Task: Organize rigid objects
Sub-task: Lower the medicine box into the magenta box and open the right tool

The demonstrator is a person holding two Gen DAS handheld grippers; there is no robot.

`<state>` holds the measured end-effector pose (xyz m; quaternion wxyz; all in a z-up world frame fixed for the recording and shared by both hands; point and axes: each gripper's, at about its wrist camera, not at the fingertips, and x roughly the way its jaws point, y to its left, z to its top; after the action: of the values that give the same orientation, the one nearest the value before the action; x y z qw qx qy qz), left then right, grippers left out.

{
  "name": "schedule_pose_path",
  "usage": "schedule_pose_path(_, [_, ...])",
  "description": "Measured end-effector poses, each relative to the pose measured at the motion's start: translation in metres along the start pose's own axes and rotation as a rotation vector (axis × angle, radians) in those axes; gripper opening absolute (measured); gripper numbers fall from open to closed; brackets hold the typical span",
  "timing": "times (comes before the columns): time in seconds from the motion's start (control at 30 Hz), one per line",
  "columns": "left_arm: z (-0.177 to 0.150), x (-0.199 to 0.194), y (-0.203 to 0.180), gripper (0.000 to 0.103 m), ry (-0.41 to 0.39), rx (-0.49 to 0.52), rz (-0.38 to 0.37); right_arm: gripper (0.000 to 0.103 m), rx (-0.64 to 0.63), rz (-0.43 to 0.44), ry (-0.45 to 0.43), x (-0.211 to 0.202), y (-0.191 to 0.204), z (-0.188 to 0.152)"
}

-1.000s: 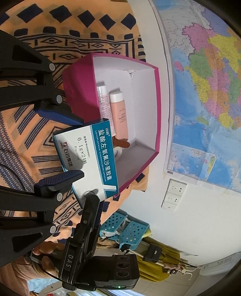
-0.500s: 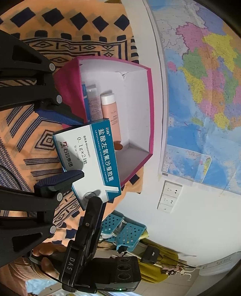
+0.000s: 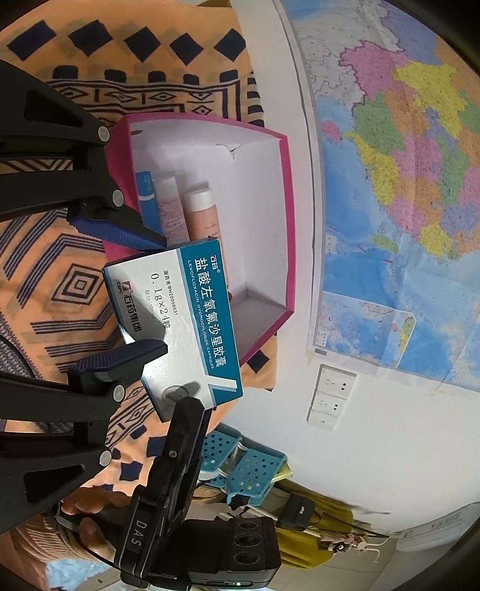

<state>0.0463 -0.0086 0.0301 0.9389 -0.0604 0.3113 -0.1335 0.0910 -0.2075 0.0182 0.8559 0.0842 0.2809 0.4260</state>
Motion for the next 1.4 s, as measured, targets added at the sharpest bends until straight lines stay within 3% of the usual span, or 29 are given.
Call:
schedule_pose_path(1.0, [0.024, 0.024, 0.007, 0.049, -0.005, -0.003, 0.025, 0.034, 0.039, -0.015, 0.014, 0.024, -0.024, 0.024])
schedule_pose_path(1.4, [0.031, 0.054, 0.02, 0.049, 0.045, -0.011, 0.066, 0.034, 0.074, -0.045, 0.06, 0.054, -0.039, 0.029])
